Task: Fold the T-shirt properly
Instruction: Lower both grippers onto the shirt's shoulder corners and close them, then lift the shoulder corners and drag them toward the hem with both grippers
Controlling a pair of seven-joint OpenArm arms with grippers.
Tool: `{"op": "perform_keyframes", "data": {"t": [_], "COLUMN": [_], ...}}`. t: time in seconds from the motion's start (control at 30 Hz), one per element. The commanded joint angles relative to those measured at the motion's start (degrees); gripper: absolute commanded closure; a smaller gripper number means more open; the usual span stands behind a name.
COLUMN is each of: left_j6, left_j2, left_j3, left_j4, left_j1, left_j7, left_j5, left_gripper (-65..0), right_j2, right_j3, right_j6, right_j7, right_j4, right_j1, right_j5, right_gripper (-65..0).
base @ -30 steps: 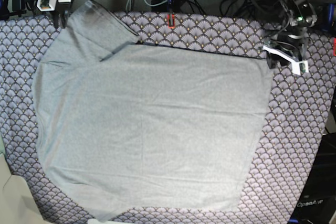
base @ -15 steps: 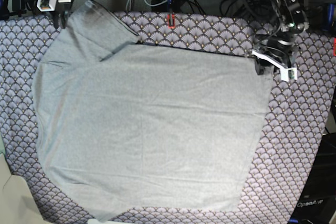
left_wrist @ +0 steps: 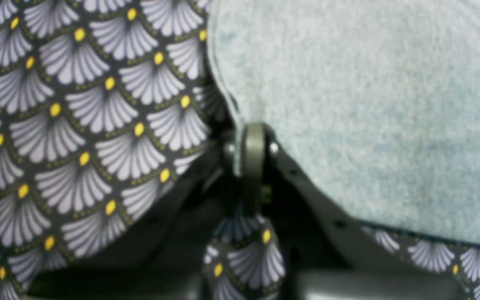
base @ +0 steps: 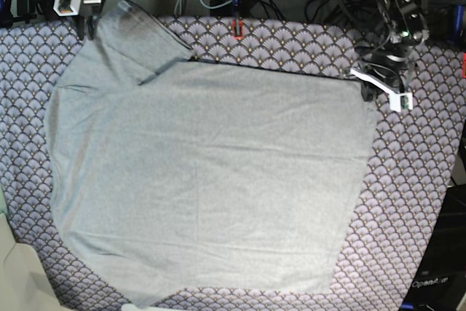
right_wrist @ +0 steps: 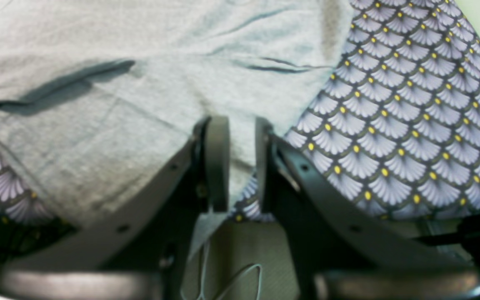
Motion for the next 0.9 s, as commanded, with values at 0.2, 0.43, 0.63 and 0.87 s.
{"op": "perform_keyframes", "data": {"t": [0.2,0.43,0.63,0.87], "left_j6": [-0.30,-0.30,-0.39,-0.48], "left_j2": [-0.79,-2.02,-2.11,-2.11], "left_j3": [-0.06,-0.06,-0.06,-0.06], "left_j4": [0.81,0.81,0.81,0.81], "left_j1": [0.57,0.66,0.57,0.57], "left_j7": [-0.06,-0.06,-0.06,-0.06], "left_j5": [-0.18,-0.09,-0.09,-0.09], "left_gripper": [0.0,0.0,0.0,0.0], "right_j2": [0.37,0.10,0.19,0.28], "right_j3": [1.73,7.88,8.59,8.85], "right_j6": [9.69,15.93,16.02,16.02], "right_j7": [-12.85,-23.05,-26.22,-30.35], "right_j4": [1.98,6.72,7.25,4.88], "right_j1": [2.40,3.19,3.36,7.50], "right_j5": [14.49,23.55,25.04,24.95], "right_gripper": [-13.4,-23.5,-27.1,-27.0]}}
